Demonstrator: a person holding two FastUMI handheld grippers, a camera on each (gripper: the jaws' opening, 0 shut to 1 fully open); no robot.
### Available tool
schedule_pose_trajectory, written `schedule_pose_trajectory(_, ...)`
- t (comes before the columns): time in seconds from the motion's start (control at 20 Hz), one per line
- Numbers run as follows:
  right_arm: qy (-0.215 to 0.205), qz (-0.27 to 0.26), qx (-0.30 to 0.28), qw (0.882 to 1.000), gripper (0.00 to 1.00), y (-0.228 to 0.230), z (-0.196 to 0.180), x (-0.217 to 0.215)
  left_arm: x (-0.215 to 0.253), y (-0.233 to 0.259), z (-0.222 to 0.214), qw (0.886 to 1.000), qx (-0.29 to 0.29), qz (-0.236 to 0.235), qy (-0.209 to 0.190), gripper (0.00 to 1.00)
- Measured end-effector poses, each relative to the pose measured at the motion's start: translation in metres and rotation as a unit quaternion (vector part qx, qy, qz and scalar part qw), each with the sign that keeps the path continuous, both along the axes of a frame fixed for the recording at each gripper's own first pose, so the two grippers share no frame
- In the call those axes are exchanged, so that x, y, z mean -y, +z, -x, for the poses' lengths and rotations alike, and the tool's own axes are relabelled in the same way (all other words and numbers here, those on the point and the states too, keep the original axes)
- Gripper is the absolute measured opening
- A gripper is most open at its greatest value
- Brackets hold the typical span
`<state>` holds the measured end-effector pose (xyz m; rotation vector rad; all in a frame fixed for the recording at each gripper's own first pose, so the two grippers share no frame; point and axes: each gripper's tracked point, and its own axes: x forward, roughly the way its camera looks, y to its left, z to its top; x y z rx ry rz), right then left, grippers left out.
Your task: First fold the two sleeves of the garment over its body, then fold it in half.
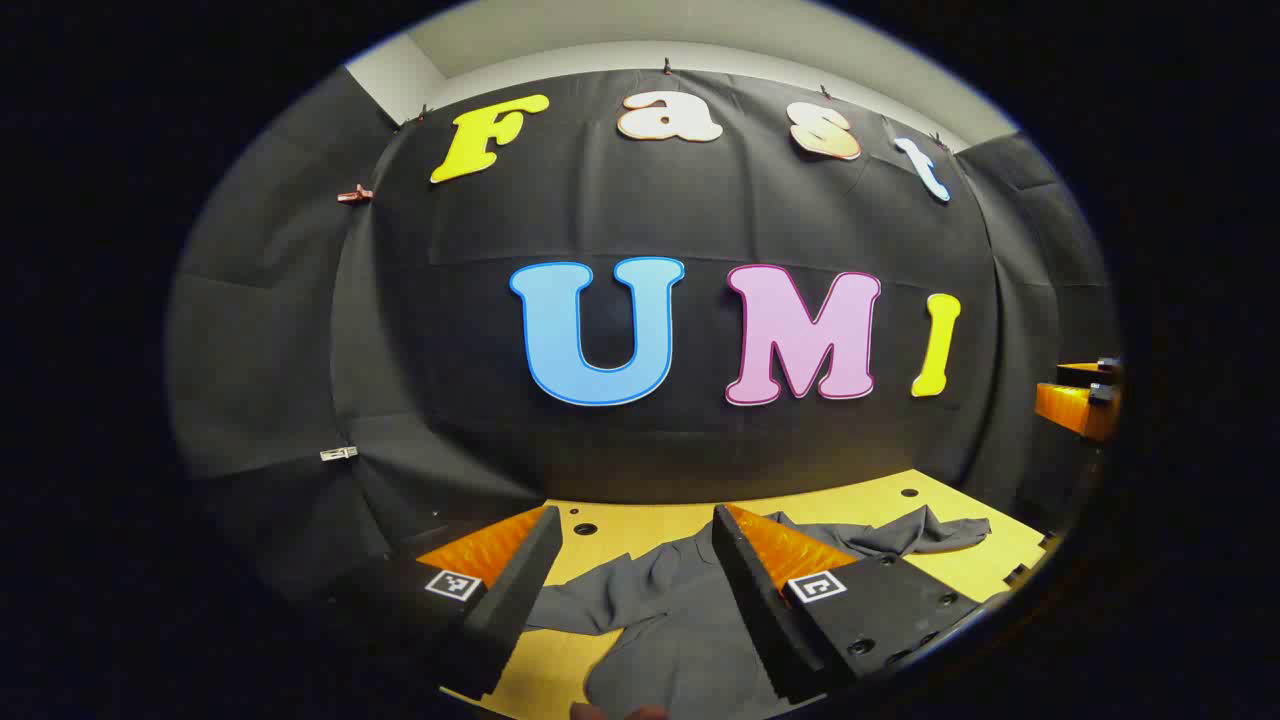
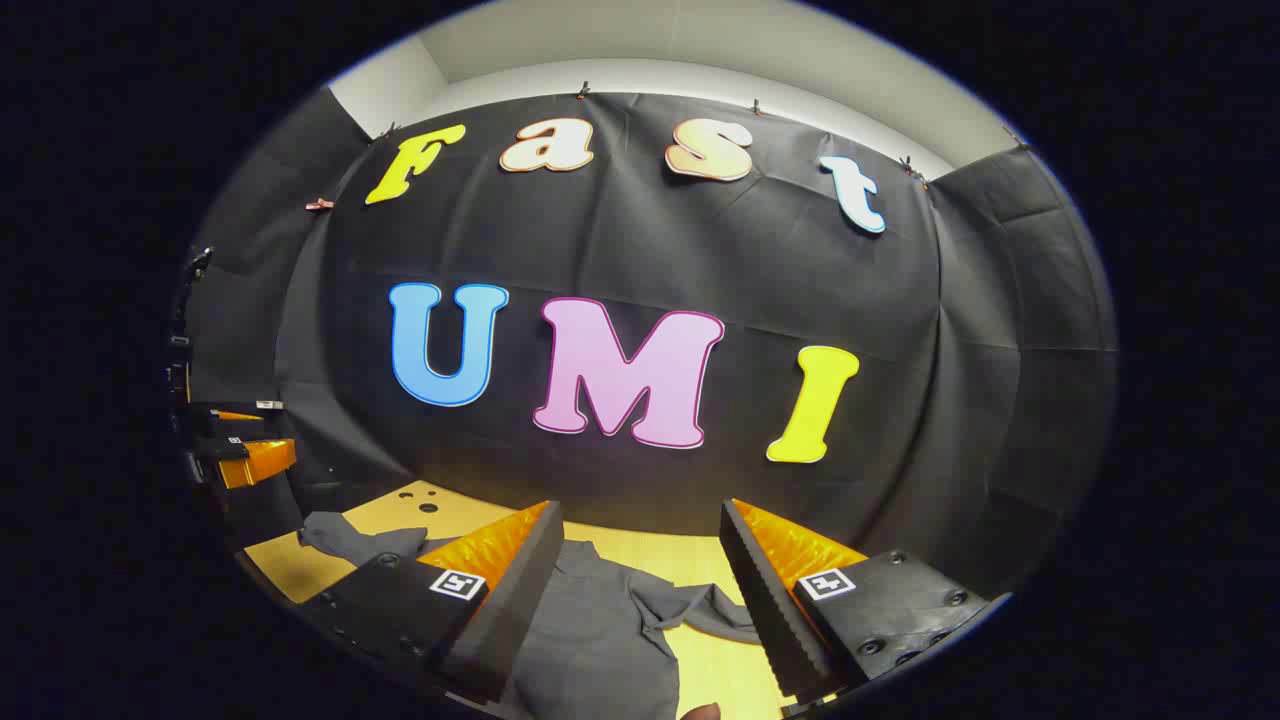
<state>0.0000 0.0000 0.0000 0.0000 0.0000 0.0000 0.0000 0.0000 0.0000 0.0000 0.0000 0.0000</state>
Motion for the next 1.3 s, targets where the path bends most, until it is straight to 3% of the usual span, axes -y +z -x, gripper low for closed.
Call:
schedule_pose_trajectory(0.8,-0.010,-0.018,-0.017,1.000,0.98,-0.021,-0.038,0.025,0.022,-0.007,-0.036,1.000,-0.014,-0.014,-0.004,0.95)
schedule_pose_trajectory(1.3,-0.055,-0.017,-0.082,0.995,0.98,-0.086,-0.079,0.122,0.052,-0.027,-0.055,0.999,-0.044,-0.023,0.001,0.96)
